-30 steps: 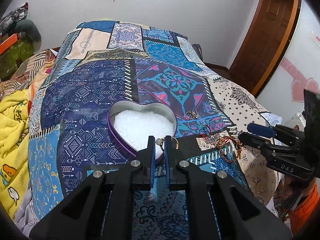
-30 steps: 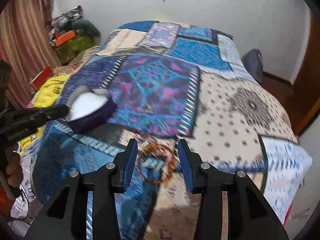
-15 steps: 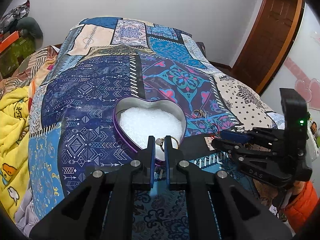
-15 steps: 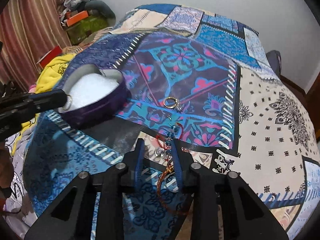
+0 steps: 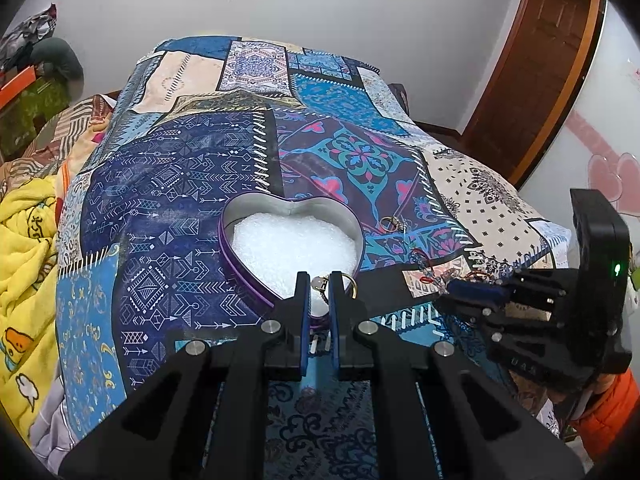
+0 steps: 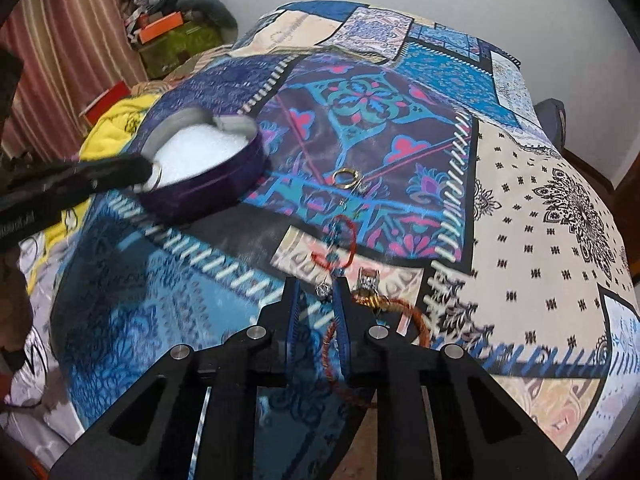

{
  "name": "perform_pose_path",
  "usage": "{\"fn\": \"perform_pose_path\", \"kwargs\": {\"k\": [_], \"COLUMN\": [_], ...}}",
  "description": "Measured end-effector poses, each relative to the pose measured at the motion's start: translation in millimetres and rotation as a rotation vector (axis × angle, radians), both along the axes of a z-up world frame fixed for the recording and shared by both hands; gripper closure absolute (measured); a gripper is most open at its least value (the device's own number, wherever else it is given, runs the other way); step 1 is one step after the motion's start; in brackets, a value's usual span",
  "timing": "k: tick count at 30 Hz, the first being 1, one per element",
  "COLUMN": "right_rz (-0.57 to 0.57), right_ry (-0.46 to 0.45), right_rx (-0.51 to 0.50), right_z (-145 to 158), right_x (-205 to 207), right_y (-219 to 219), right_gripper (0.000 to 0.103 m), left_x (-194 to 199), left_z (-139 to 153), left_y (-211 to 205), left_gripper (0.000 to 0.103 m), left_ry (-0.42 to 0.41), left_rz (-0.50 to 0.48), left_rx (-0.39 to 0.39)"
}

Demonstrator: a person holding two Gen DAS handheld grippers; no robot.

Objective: Organize jewelry

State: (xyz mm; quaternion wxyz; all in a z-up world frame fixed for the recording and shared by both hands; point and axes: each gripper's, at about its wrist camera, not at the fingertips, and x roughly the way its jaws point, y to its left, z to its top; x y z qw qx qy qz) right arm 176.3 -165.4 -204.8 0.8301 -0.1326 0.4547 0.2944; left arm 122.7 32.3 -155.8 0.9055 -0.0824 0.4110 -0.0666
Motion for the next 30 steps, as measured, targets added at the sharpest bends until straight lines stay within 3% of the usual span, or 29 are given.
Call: {"fn": "perform_pose_path", "kwargs": {"k": [17, 30], "right_rz": [-0.047, -0.031], "right_ry": [-0.005, -0.187], "right_rx": [0.064, 0.174], "right_z": [7, 85], "right_x": [8, -4], "right_y": [-2, 2], "right_gripper": [0.096, 0.097], "left_x": [-5, -14], "left_z": [4, 22], "left_y": [1, 9], "left_gripper": [0.096, 0.096], "left_ry": [-0.007, -0.054], "left_rz": [0.005, 0.027], "left_rx": [0.003, 0.001]}}
